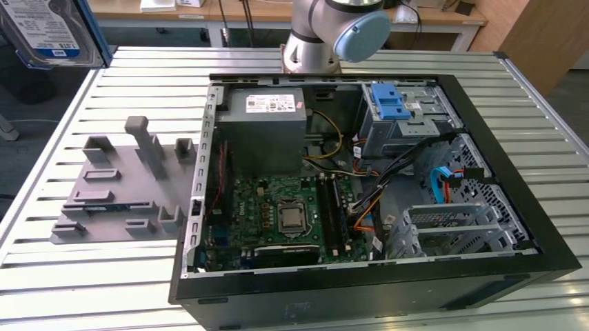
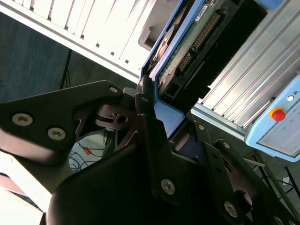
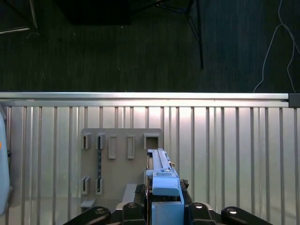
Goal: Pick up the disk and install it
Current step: 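Pick up the disk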
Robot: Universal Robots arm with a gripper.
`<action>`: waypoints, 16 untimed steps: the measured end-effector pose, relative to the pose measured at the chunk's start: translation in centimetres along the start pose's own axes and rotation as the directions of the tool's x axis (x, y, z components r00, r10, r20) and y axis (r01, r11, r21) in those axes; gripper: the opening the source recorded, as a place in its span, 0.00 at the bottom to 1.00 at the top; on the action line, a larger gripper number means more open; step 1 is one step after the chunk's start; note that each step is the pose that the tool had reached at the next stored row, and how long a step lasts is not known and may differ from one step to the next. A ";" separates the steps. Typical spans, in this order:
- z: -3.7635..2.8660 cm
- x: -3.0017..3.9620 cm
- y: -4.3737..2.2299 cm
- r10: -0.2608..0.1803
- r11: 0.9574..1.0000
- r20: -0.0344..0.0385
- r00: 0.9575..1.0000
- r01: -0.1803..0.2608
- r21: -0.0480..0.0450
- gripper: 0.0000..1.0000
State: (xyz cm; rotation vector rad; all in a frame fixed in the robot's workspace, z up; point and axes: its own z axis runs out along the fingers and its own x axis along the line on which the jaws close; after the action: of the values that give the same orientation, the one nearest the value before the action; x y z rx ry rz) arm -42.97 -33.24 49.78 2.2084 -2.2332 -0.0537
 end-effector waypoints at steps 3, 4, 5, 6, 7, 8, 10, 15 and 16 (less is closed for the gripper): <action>0.00 0.00 0.00 0.000 1.000 0.000 1.000 0.000 0.000 0.36; 0.00 0.00 0.00 0.000 1.000 0.000 1.000 0.000 0.000 0.36; 0.00 0.00 0.00 0.000 1.000 0.000 1.000 0.000 0.000 0.36; 0.00 0.00 0.00 0.000 1.000 0.000 1.000 0.000 0.000 0.36; 0.00 0.00 -0.01 0.000 1.000 0.000 1.000 0.000 0.000 0.36; 0.00 -0.01 -0.08 0.000 1.000 0.000 1.000 0.000 0.000 0.36; -0.01 -0.01 -0.42 0.000 1.000 0.000 1.000 0.000 0.000 0.36; -0.04 -0.02 -1.64 0.000 1.000 0.000 1.000 0.000 0.000 0.36; -0.05 -0.02 -1.94 0.000 1.000 0.000 1.000 0.000 0.000 0.36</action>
State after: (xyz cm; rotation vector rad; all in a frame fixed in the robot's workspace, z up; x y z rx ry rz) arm -41.02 -33.24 49.78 2.2084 -2.2333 -0.0536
